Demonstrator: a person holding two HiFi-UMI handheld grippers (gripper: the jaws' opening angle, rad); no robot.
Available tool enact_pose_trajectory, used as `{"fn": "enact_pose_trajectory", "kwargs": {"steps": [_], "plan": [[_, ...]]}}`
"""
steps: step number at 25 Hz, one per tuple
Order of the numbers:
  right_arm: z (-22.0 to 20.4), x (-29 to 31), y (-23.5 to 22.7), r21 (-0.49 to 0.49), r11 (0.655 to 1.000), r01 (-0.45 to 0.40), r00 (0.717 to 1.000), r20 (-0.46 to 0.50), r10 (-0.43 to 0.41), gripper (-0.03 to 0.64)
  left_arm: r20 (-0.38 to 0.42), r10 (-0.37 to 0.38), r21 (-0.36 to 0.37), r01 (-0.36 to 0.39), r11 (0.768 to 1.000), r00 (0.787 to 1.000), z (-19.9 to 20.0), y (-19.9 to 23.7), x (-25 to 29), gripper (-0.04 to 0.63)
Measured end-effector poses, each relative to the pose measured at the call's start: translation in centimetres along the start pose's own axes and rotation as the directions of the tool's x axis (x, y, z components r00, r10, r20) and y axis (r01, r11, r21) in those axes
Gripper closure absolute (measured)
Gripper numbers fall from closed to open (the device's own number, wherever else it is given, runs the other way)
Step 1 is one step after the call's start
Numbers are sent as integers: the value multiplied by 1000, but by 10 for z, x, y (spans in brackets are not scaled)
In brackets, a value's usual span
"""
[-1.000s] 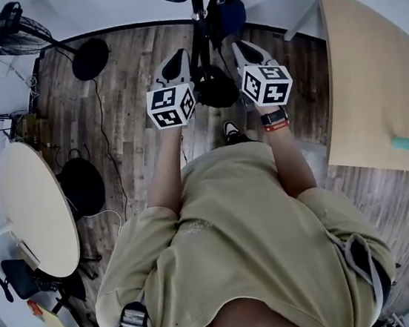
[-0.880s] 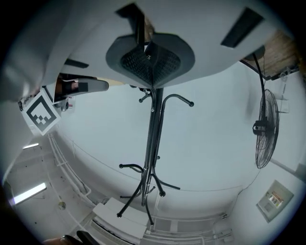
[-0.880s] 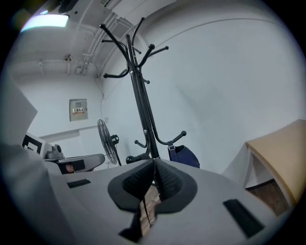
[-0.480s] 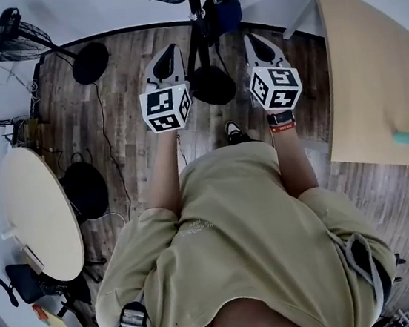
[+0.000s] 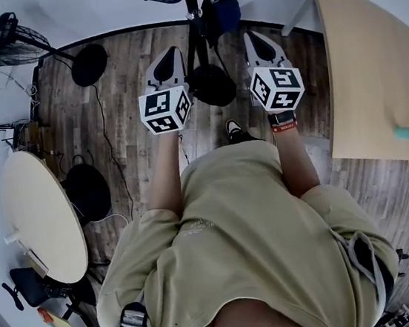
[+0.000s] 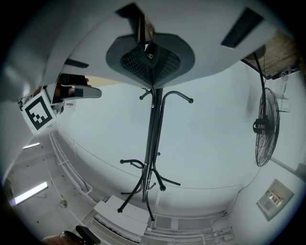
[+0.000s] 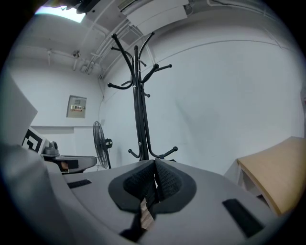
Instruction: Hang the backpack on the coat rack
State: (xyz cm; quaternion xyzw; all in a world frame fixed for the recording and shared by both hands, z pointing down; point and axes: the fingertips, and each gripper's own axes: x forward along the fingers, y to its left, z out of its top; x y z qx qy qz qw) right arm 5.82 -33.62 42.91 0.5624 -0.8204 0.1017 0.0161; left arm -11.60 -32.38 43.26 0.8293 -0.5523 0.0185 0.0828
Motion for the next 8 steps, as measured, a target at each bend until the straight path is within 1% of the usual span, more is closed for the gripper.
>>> {"fn": "enact_pose_trajectory", "kwargs": {"steps": [4, 6, 8], "plan": [[-3, -3, 2, 11, 1000, 1, 1000, -4, -1, 601, -48, -17, -14, 16, 1000, 999, -24, 1, 3, 571], [-12, -6, 9, 7, 1000, -15, 1000, -17, 15, 601, -97, -12, -14, 10, 1000, 995, -48, 5, -3, 571], [-26, -10, 22, 13, 999, -41, 999, -34, 42, 601, -164, 3, -14, -5, 1000, 986, -80, 15, -15, 571]]}}
